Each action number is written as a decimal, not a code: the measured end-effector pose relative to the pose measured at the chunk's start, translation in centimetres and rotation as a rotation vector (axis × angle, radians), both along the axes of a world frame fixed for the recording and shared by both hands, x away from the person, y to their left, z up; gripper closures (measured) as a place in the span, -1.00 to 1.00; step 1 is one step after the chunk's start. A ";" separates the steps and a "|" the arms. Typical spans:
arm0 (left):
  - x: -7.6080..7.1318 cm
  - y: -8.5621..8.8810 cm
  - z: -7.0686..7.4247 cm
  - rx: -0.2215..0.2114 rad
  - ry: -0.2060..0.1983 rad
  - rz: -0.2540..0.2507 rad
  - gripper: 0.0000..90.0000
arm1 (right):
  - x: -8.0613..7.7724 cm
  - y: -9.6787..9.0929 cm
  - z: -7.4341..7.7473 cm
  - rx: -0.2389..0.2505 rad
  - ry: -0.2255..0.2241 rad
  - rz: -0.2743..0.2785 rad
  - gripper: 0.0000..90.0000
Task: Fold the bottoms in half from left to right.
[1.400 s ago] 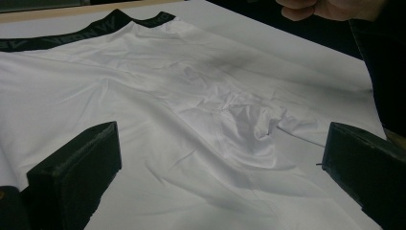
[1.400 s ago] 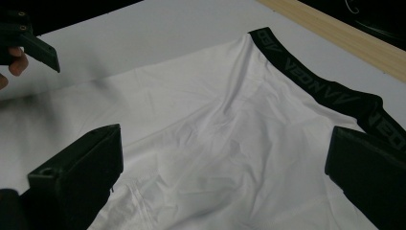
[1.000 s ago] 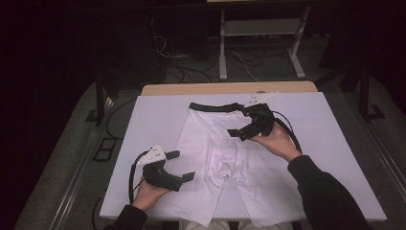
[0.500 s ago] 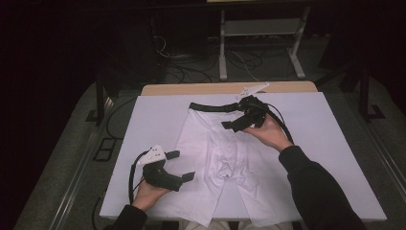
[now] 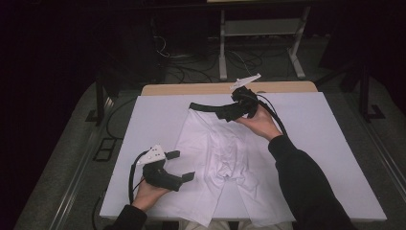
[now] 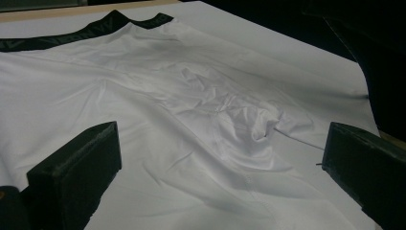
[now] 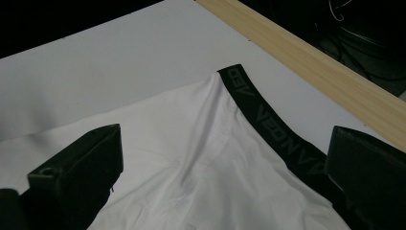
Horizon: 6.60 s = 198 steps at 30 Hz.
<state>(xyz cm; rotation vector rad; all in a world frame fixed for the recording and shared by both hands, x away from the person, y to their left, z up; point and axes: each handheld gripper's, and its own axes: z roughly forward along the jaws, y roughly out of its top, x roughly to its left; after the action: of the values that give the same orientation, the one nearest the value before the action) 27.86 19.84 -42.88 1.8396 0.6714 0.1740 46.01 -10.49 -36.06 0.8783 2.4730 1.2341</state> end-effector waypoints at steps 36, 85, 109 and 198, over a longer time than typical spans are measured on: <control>0.1 0.2 0.1 -0.035 0.008 -0.011 -1.00 | 5.4 5.2 -4.4 0.073 0.062 -0.124 -1.00; 0.1 0.4 0.2 -0.056 0.006 -0.017 -1.00 | 9.3 15.1 -8.3 0.048 0.061 -0.155 -0.81; 0.2 0.4 0.2 -0.058 0.007 -0.020 -1.00 | 9.5 15.0 -9.5 -0.055 0.047 -0.244 0.14; -5.4 9.1 -1.3 0.149 0.485 0.087 -0.97 | 6.9 11.0 -7.0 0.106 0.045 -0.293 0.91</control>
<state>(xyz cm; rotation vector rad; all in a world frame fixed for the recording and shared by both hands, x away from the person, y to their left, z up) 22.49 28.91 -44.15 2.0144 1.0995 -0.1785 52.89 0.55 -43.04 1.2557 2.2249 1.2608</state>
